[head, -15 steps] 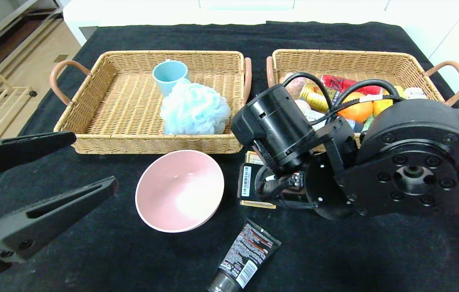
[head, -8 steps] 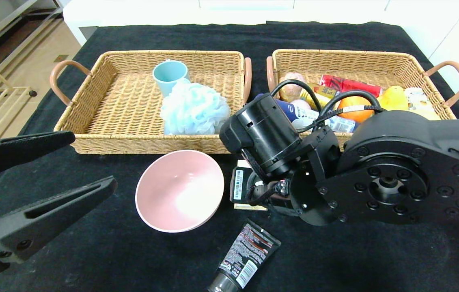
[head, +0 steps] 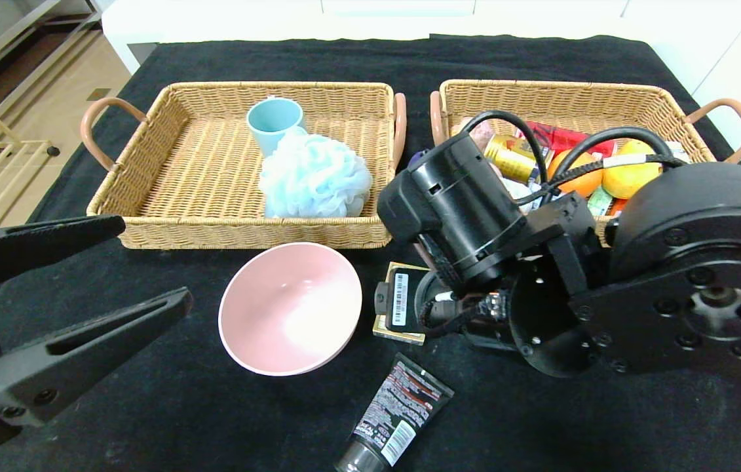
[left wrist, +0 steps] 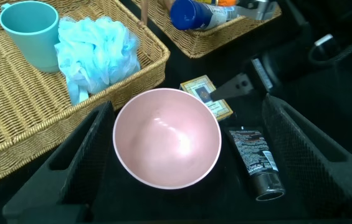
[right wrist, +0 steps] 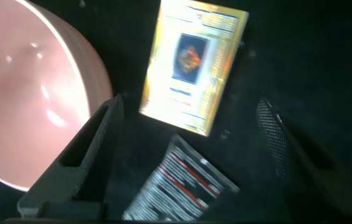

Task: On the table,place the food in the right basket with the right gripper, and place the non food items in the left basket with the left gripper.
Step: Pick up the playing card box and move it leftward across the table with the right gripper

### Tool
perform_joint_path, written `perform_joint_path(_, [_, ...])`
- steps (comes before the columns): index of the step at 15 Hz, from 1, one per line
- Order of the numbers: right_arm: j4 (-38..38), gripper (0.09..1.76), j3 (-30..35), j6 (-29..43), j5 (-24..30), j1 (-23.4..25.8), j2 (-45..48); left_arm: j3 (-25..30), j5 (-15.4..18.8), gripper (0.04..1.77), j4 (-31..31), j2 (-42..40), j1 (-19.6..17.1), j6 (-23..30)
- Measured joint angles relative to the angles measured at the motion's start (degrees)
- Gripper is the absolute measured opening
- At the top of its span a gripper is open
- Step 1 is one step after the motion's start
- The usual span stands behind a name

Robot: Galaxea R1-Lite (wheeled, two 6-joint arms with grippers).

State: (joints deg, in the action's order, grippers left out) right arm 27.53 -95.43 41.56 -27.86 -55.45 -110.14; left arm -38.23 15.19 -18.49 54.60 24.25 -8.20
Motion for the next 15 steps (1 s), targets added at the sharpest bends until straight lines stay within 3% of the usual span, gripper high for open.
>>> perform_joint_path(3, [-2.4, 1.6, 7.3, -5.3, 0.0, 0.6, 6.3, 0.0, 0.0, 1.72, 0.1, 0.2, 0.0, 0.0])
perform_joint_path(6, [-12.9, 1.64, 17.8, -17.2, 4.5, 2.4, 13.5, -0.3, -0.2, 1.72, 0.3, 0.4, 0.0, 0.1])
perform_joint_path(11, [-36.7, 1.67, 38.7, -38.1, 22.2, 7.9, 25.9, -0.4, -2.5, 1.72, 0.5, 1.1, 0.0, -0.2])
perform_joint_path(15, [-44.7, 1.69, 50.7, -47.8, 33.6, 13.5, 33.3, 0.0, -5.5, 1.72, 0.4, 2.1, 1.0, -0.5])
